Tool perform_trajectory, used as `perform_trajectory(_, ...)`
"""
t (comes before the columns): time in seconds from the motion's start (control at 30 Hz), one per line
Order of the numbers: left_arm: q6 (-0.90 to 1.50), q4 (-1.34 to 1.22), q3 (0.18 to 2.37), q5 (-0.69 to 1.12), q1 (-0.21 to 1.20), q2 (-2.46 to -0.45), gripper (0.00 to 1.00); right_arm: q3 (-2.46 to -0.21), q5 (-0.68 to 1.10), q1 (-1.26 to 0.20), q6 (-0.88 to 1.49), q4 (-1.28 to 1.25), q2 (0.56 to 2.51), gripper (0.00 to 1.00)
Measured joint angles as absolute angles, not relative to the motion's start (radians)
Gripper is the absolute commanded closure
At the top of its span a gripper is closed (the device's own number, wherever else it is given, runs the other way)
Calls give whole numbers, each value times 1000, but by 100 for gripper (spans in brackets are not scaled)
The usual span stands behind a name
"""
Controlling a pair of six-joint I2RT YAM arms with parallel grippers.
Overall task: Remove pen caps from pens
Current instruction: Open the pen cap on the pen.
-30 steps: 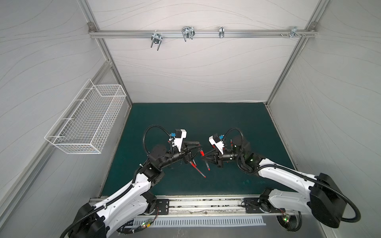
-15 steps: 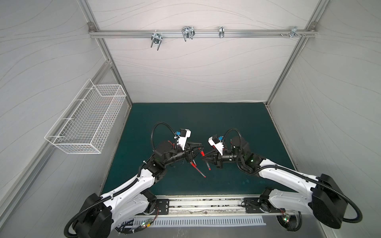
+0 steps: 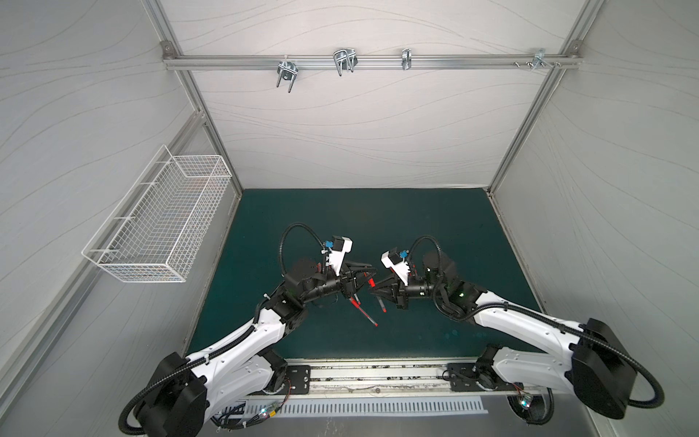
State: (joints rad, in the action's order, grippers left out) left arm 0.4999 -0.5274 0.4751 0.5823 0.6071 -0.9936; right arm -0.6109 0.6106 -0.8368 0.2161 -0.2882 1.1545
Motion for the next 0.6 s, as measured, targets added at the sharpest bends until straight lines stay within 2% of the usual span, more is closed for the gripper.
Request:
perform_trajectory(0.1, 500, -527, 477, 585, 607, -1004, 69, -611, 610, -837, 216, -288, 1154, 100)
perform_trajectory(0.3, 501, -530, 477, 593, 607, -1006, 82, -611, 608, -837, 216, -286, 1153, 100)
perform_trajectory(0.37, 501, -530, 478, 597, 607, -1006, 87, -611, 607, -837, 217, -282, 1153, 100)
perform_trajectory(0.47, 501, -525, 480, 600, 608, -1007, 100, -611, 604, -837, 212, -280, 1150, 100)
perform_trajectory(0.6, 503, -512, 483, 587, 608, -998, 100, -611, 597, -837, 212, -278, 1147, 100)
